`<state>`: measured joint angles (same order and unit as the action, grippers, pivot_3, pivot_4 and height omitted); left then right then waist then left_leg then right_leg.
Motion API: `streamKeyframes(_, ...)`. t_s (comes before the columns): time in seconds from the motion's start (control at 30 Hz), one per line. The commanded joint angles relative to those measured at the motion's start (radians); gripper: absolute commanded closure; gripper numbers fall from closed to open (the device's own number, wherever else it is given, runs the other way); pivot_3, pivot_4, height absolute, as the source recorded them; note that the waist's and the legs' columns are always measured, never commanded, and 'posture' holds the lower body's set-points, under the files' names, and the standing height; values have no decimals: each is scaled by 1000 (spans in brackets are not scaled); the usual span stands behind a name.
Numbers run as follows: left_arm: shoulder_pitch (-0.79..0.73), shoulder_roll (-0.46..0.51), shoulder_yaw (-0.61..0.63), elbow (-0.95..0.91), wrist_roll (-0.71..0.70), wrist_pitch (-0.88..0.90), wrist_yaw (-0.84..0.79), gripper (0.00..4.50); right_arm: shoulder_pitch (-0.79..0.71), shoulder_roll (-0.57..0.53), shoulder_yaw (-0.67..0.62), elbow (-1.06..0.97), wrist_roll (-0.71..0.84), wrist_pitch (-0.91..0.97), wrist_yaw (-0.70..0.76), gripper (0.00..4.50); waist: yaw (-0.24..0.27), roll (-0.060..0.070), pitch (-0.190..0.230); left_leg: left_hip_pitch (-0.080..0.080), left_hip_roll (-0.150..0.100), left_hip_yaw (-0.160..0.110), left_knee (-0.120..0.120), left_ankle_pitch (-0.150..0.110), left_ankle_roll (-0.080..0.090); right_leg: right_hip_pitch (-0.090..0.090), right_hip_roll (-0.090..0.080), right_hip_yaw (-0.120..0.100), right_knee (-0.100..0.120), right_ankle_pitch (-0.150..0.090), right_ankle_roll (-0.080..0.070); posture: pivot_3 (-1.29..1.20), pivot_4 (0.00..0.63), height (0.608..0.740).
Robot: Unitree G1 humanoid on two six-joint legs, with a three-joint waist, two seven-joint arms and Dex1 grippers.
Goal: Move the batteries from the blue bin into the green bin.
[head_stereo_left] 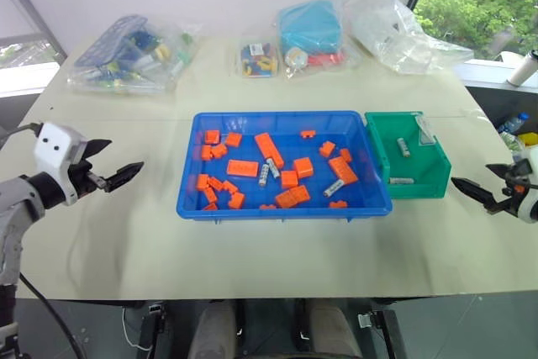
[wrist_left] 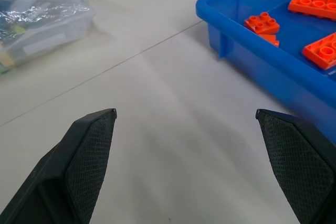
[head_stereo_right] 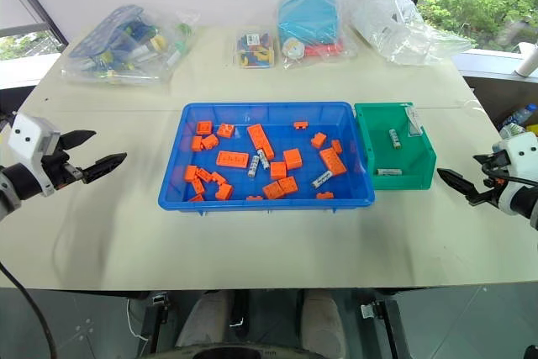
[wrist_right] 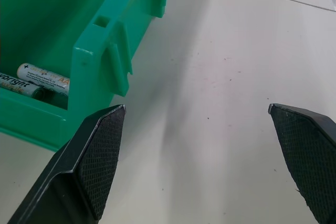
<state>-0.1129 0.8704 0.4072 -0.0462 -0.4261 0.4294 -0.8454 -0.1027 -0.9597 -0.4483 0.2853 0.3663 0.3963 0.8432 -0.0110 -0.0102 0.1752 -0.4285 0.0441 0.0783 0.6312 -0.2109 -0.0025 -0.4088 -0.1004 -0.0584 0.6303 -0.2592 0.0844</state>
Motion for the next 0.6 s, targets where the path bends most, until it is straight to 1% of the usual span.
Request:
streamKeyframes(0.03, -16, 7, 14, -9, -1, -19, 1, 26, -2, -6, -40, -9, 11, -16, 4, 0, 0, 0, 0, 0, 0, 0, 0, 0, 0, 0, 0, 0, 0, 0, 0, 0, 150, 736)
streamKeyframes(0.33, -43, -7, -6, 12, -2, 1, 19, 26, 12, -11, -51, -13, 21, -2, 10, 0, 0, 0, 0, 0, 0, 0, 0, 0, 0, 0, 1, 1, 0, 0, 0, 0, 150, 736)
streamKeyframes(0.47, -41, -19, -11, -16, -19, 6, 17, 26, -9, -30, -39, 0, 5, -16, 15, 0, 0, 0, 0, 0, 1, 1, 0, 0, 0, 0, 2, 1, 0, 0, 0, 0, 150, 736)
streamKeyframes(0.6, -26, -38, -1, -76, -62, 45, 13, 26, -41, -59, -25, -45, 21, 15, 56, 0, 0, 0, 0, 0, 1, 1, 0, 0, 0, 0, 2, 1, 0, 0, 0, 0, 150, 736)
